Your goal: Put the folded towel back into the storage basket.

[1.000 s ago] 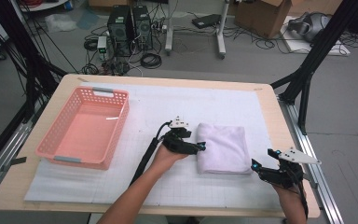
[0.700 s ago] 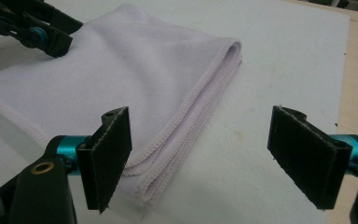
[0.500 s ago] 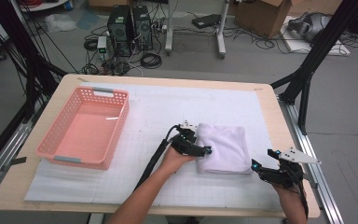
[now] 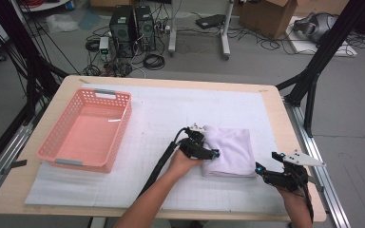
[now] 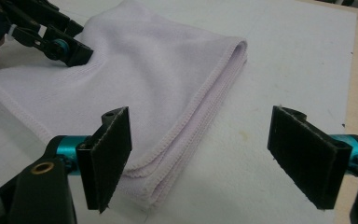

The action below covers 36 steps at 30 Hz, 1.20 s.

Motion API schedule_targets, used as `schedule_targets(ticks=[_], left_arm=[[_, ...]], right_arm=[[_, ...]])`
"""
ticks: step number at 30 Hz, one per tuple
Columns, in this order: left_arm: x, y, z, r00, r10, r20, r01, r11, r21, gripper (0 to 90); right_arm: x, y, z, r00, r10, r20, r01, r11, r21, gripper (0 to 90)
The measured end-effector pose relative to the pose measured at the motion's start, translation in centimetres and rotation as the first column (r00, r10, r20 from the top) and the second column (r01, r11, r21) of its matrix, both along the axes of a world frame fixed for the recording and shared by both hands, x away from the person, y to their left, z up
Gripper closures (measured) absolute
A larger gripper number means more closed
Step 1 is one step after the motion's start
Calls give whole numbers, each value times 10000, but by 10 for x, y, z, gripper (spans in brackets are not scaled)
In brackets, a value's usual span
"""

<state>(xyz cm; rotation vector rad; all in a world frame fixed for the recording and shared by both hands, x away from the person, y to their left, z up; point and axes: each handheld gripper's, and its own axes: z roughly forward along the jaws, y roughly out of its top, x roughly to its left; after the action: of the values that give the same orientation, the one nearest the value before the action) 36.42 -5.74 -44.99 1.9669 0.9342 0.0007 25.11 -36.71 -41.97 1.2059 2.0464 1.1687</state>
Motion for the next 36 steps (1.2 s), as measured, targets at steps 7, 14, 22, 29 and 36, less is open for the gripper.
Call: schedule_targets(ticks=[7, 14, 22, 29, 36], left_arm=[[-1, -2, -1, 9999, -172, -22, 171, 9993, -334, 601], [-2, 3, -1, 9997, -218, 112, 225, 9975, -668, 680], [-5, 13, 0, 9991, -164, 397, 221, 9888, -1478, 703], [-10, 21, 3, 9959, -287, 857, 440, 9824, -1814, 706], [-12, 32, 8, 9913, -238, 1296, 509, 9765, -2095, 709]], right_arm=[[0, 0, 0, 10000, -44, -36, 44, 10000, 44, 206], [-1, 0, 0, 10000, -51, -56, 51, 10000, 60, 206], [-1, -3, 0, 10000, -58, -4, 58, 10000, 57, 206], [-1, -2, 0, 10000, -60, -7, 60, 10000, 70, 206], [-2, -1, 0, 10000, -64, -31, 64, 9999, 85, 206]])
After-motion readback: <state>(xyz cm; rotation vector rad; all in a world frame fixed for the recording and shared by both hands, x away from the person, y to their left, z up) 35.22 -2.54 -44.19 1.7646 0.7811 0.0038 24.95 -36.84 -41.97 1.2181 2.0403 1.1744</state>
